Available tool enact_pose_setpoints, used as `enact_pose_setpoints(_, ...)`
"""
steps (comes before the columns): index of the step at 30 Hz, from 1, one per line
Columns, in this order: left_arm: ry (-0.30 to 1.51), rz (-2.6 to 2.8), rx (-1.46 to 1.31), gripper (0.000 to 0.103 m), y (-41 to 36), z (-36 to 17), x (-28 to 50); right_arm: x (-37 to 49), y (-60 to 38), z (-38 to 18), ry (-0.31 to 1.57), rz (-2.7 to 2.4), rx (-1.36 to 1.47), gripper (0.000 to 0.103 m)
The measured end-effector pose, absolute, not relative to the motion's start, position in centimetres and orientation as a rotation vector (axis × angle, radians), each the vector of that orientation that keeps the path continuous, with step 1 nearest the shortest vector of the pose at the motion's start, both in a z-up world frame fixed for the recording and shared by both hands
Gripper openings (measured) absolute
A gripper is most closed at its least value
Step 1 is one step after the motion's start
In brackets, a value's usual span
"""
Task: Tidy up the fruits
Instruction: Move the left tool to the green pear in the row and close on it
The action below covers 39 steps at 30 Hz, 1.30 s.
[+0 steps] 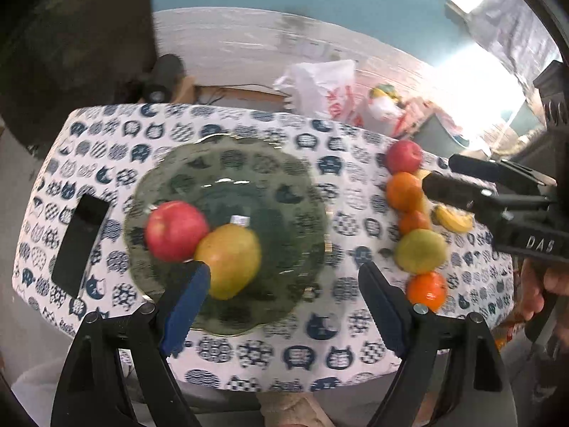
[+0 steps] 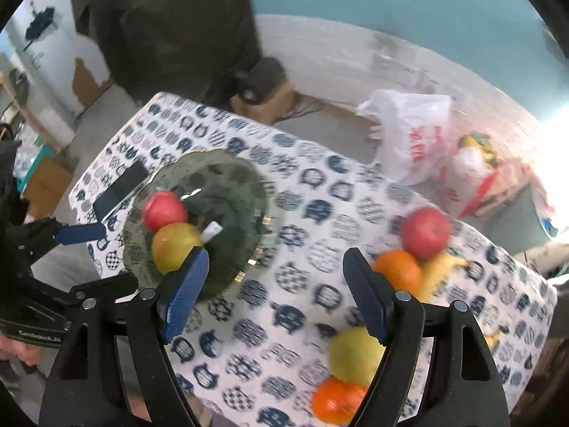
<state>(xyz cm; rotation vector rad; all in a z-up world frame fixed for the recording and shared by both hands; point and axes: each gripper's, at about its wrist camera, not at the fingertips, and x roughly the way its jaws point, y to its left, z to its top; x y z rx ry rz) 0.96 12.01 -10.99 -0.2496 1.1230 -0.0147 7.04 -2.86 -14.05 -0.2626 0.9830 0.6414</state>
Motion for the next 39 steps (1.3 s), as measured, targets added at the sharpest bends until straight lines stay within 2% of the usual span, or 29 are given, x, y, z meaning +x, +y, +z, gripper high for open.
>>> enact_pose_setpoints(8,1.127,-0.099,-0.220,0.087,7.1,-9.9,2.1,6.2,-10.0,-12.5,0.963,0.554,-0.210,0.078)
enact_pose_setpoints(23,1.194,-0.221,-0.143,0.087,-2.5,-10.5,4.7,4.5,-20.4,-13.5,0.978,0.430,-0.142,0.078)
enact_pose_setpoints(39,1.326,-0.264,-0.017,0.088,-10.0,-16.6,7.7,5.2,-25.2,-18.9,1.103,0.356,-0.113,0.078)
